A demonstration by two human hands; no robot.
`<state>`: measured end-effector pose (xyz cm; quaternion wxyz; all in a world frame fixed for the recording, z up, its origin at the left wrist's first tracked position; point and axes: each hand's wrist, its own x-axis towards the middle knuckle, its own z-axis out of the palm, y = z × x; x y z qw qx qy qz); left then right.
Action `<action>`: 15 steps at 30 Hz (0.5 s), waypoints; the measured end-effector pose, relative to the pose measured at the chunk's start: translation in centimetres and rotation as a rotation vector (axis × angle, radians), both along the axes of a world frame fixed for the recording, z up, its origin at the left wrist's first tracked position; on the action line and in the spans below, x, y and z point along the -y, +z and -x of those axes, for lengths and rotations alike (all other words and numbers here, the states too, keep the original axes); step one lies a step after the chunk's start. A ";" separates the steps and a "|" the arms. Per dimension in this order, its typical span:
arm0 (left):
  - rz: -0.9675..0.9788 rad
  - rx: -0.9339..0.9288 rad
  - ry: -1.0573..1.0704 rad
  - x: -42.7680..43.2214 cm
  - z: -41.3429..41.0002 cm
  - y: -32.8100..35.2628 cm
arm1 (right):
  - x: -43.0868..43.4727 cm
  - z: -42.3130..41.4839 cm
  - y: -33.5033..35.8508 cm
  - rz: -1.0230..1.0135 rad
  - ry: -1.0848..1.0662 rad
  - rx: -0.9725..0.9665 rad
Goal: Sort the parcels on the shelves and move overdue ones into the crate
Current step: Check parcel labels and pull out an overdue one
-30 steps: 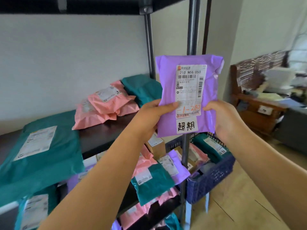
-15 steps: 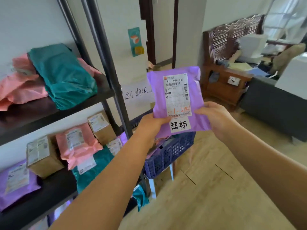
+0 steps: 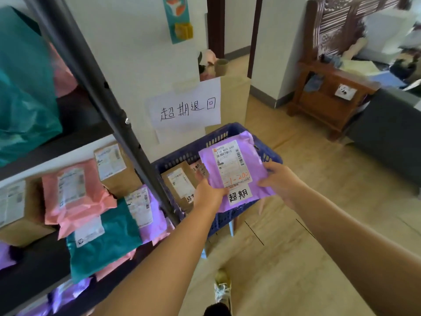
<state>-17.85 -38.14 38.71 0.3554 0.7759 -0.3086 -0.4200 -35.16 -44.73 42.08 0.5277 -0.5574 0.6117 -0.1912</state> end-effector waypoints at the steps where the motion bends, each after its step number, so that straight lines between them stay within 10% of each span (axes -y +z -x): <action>1: -0.018 0.029 -0.009 0.6 -0.4 -0.6 | 0.9 -0.5 -0.5 -0.006 0.012 -0.018; 15: -0.268 0.082 0.027 9.9 -5.5 -7.4 | 12.2 -7.8 -6.1 -0.158 0.157 -0.248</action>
